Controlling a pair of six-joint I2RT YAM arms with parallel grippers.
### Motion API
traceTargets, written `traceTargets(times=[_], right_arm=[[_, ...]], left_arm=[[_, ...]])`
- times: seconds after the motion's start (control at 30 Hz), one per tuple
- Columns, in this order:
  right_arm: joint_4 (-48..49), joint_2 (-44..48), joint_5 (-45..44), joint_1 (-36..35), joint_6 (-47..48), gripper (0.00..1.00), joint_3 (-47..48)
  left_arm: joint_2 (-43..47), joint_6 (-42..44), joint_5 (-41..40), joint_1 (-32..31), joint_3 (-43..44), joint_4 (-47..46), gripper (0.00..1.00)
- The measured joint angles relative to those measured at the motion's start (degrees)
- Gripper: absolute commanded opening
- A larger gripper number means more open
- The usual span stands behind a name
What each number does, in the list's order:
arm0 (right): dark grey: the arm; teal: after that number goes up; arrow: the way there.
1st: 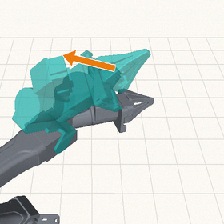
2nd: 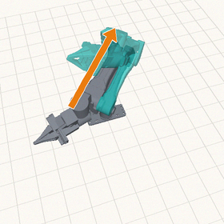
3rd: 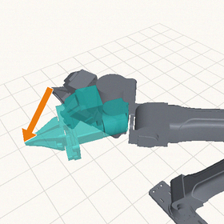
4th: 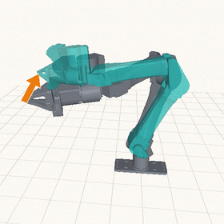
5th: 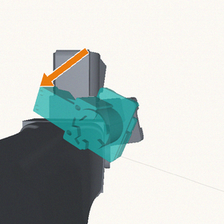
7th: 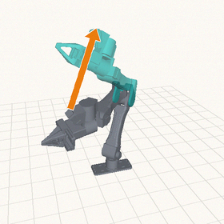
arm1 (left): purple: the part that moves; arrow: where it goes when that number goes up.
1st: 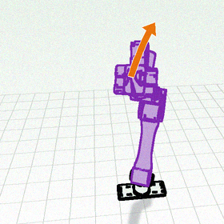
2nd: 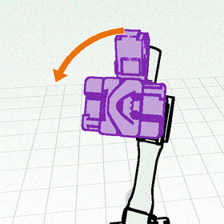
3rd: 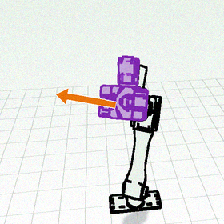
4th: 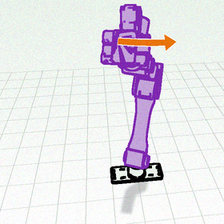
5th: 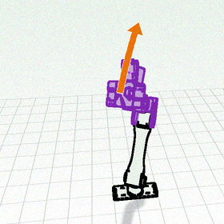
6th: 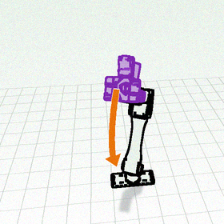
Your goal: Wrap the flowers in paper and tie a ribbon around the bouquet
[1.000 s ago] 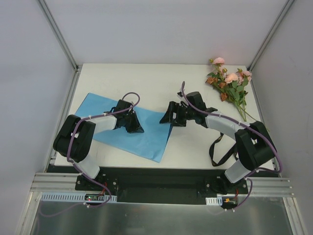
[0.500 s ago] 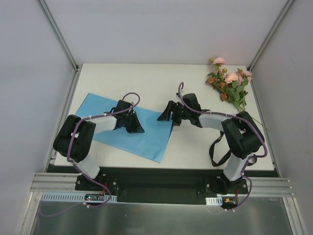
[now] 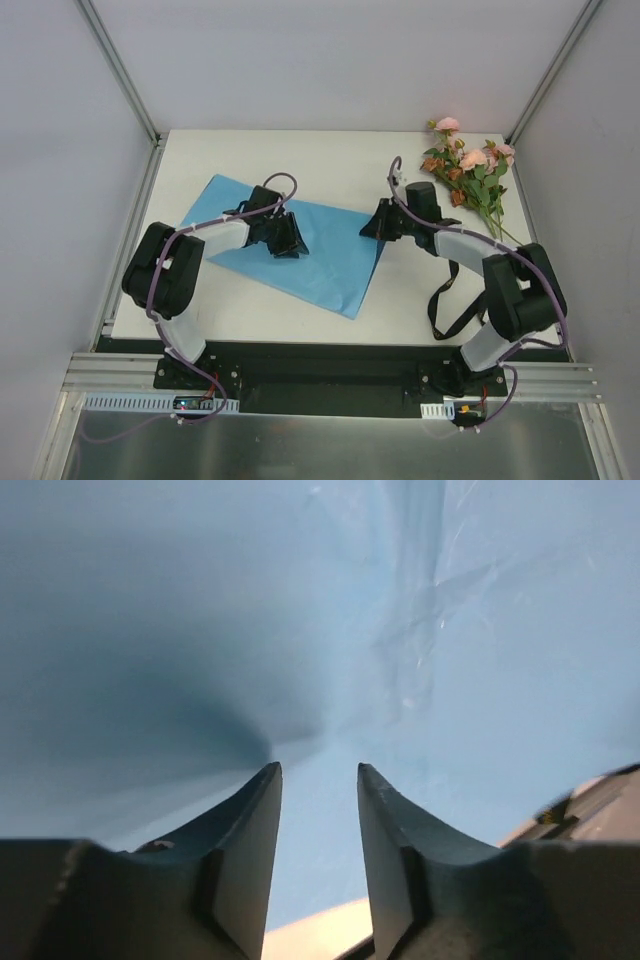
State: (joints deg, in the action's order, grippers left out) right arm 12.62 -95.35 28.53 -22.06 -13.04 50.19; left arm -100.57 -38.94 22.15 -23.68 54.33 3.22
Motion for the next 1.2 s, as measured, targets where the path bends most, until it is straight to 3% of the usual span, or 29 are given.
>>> traceTargets(times=[0.13, 0.33, 0.47, 0.63, 0.77, 0.9, 1.03, 1.2], right_arm=[[-6.6, 7.5, -4.3, 1.4, 9.8, 0.0, 2.8], [-16.2, 15.9, -13.3, -4.6, 23.0, 0.0, 10.8], [-19.7, 20.8, -18.2, -15.9, 29.0, 0.01, 9.9], [-20.6, 25.0, -23.1, -33.5, 32.8, 0.01, 3.5], [-20.9, 23.9, -25.2, -45.4, 33.7, 0.0, 0.0], [-19.6, 18.4, -25.1, -52.2, 34.1, 0.01, 0.1], [-18.9, 8.1, -25.4, -56.0, 35.6, 0.0, 3.8], [-18.1, 5.9, -29.8, -55.9, 36.3, 0.0, 5.5]], left_arm=[[5.0, 0.7, 0.1, 0.1, 2.5, 2.2, 0.5], [25.3, 2.0, 0.6, 2.3, 0.3, 4.3, 0.61], [42.2, 2.2, 1.7, 9.5, -6.5, 7.2, 0.62], [52.8, 2.2, 1.7, 14.4, -9.5, 16.1, 0.59], [58.0, 2.2, 1.1, 14.4, -8.2, 23.6, 0.58], [61.7, 1.9, -1.1, 14.4, -3.3, 28.5, 0.57], [65.5, 1.8, -4.9, 14.4, 1.6, 30.7, 0.57], [68.0, 1.9, -10.4, 14.4, 5.5, 33.5, 0.51]])
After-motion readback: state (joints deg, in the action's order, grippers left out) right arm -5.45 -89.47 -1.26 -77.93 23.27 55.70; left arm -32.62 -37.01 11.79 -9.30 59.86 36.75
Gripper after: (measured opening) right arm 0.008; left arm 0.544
